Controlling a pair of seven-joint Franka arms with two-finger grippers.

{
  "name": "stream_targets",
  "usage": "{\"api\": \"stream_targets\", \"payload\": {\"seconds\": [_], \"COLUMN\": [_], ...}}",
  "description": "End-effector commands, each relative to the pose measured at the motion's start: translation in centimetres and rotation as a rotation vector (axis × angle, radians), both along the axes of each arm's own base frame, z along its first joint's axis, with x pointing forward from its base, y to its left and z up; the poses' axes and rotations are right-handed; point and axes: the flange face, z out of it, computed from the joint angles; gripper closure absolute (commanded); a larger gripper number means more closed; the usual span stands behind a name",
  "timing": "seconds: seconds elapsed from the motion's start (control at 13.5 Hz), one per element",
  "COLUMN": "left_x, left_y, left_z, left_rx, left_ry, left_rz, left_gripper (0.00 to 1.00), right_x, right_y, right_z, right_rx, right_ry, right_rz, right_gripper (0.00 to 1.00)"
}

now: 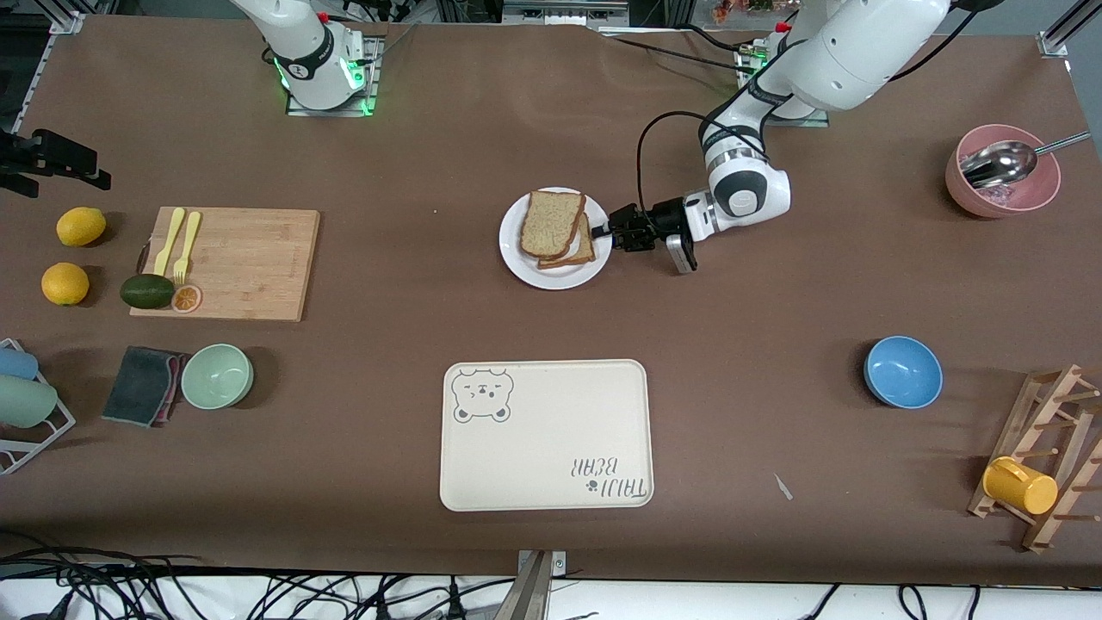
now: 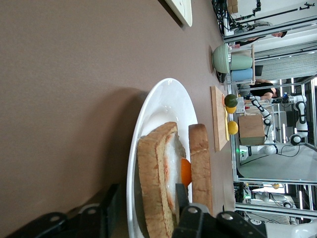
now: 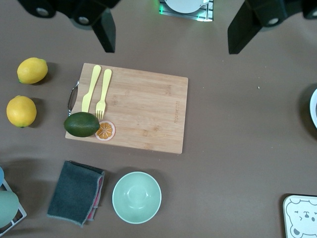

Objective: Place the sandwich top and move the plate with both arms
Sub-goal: 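Close the left gripper on the plate rim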

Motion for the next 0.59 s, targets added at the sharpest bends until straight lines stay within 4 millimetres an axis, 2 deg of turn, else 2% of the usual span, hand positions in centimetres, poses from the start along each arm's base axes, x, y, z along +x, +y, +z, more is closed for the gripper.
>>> {"api": "stream_targets", "payload": {"seconds": [0.0,0.37,0.52], "left_x": [0.0,-0.21,-0.25], "left_y": [0.13,0.28,0.28], "left_z": [-0.14,-0.53,-0.59], "left_rx": [0.004,0.008,0.008], "left_ry": [-0.021,-0.03,-0.029], "left_rz": [0.023,0.017,0.016], "left_gripper": [0.56,0.66,0.68], "right_x": [-0.55,-0.52,-0.54], "right_y": [0.17,0.26,-0.29], "right_z": [0.42,0.43,0.25], "right_rx": [0.019,0.026,0.029], "right_ry": [0.003,0.0,0.006], "right_rz": [-0.001,0.002,-0.007], "right_gripper": [0.0,0.0,0.0]}}
